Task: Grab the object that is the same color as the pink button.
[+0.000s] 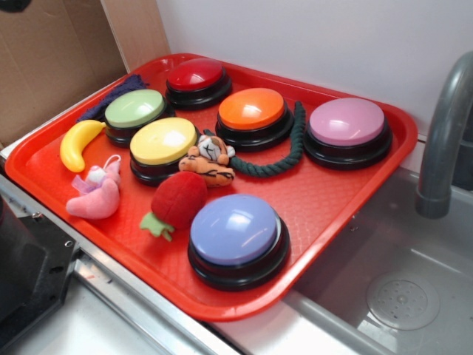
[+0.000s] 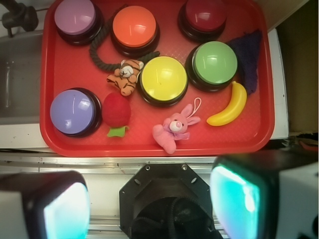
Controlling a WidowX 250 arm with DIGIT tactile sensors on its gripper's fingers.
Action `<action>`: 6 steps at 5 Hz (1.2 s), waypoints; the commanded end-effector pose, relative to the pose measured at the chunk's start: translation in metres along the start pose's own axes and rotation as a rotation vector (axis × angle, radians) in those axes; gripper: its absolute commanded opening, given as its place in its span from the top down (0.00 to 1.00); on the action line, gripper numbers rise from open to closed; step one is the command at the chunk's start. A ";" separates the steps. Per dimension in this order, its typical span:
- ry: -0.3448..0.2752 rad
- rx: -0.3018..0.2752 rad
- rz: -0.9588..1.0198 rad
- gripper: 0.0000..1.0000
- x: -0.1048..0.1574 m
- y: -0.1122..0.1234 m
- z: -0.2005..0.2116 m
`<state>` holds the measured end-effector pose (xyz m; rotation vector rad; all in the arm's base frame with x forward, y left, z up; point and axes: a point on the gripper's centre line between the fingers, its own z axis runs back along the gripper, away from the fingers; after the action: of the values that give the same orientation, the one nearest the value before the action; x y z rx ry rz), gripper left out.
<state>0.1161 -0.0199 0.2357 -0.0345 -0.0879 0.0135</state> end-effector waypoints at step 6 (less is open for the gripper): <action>-0.059 -0.032 0.622 0.00 -0.002 0.052 -0.157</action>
<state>0.1242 0.0229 0.0732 -0.0910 -0.1083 0.6153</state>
